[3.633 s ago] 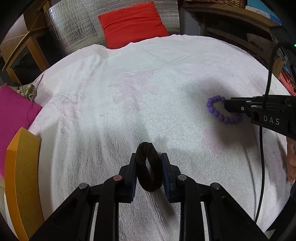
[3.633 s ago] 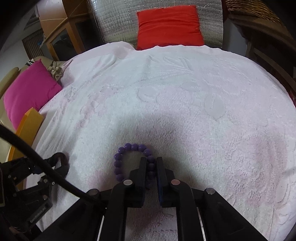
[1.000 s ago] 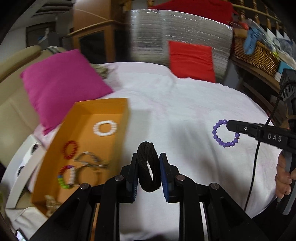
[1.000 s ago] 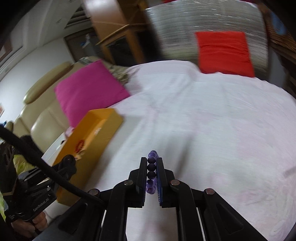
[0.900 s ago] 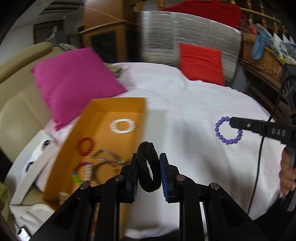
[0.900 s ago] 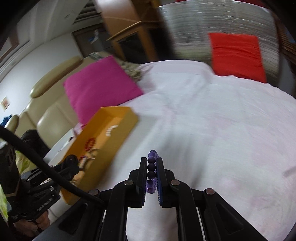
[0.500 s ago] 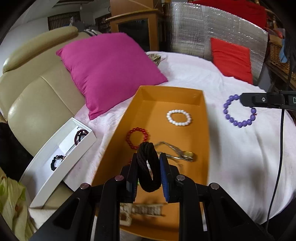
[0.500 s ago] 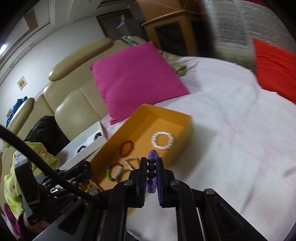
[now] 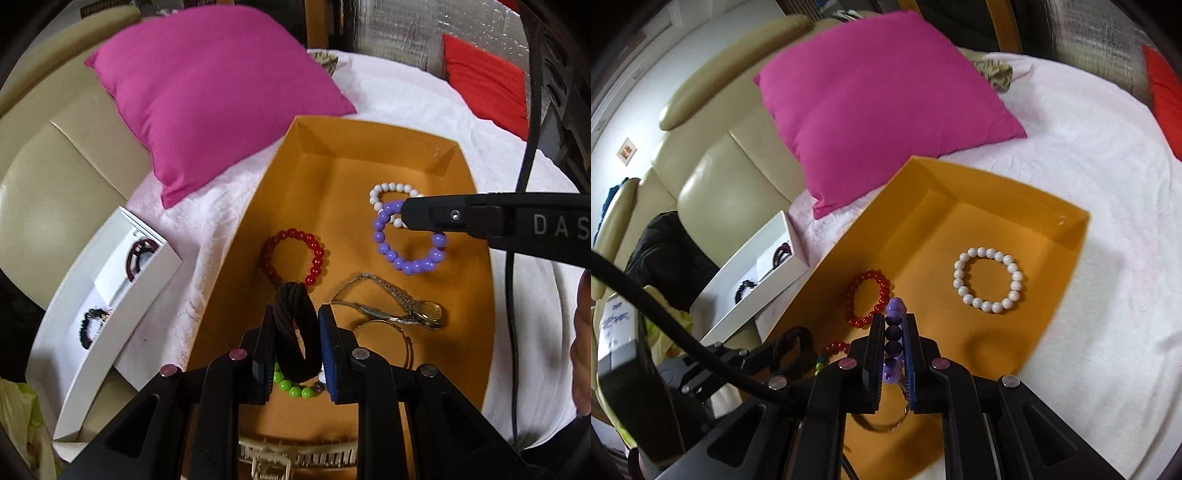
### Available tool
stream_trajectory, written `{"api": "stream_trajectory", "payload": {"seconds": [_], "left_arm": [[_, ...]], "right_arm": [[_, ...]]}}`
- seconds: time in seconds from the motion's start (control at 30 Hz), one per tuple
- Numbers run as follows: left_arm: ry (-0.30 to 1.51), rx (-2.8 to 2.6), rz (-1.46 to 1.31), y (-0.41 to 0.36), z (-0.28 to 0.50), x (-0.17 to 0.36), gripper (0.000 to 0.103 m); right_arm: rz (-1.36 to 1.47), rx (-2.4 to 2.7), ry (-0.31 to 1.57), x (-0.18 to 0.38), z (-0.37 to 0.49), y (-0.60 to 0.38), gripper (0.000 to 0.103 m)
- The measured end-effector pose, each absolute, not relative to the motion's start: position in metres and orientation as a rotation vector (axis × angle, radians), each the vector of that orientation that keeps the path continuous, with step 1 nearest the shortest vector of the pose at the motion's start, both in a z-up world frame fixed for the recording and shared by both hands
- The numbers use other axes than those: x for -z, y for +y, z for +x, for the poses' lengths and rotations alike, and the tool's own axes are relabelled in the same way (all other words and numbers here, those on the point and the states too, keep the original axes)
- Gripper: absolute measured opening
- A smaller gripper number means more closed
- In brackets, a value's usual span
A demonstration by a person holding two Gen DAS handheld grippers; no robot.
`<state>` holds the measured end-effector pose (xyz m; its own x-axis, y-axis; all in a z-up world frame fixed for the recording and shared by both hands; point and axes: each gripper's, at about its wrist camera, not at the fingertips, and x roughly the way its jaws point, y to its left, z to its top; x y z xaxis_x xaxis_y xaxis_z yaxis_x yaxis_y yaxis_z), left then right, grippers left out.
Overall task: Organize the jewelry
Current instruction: 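Open the left tool over the orange box while the right tool releases the bracelet, then raise both open tools up and back away from the orange box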
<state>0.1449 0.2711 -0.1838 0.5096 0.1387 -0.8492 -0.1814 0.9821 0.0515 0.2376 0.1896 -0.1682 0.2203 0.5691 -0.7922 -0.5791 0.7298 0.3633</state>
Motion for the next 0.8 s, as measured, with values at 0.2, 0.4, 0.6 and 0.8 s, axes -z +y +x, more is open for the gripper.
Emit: {"api": "stream_trajectory", "payload": {"seconds": [0.2,0.4,0.6,0.8], "left_arm": [[1.068,-0.204,-0.061,0.278,0.156,0.202,0.023],[1.107,-0.221,-0.051,0.279,0.162,0.213,0.023],[1.131,-0.235,-0.041,0.277,0.163,0.215,0.041],[1.093,-0.268,-0.014,0.269,0.150,0.200,0.059]], "right_arm": [[0.010,-0.766,1.147,0.189,0.254,0.198,0.010],[0.001,-0.726,1.182,0.207,0.263,0.199,0.011],[-0.013,-0.706,1.167,0.207,0.266,0.199,0.013],[0.019,-0.705,1.141,0.197,0.266,0.185,0.023]]}}
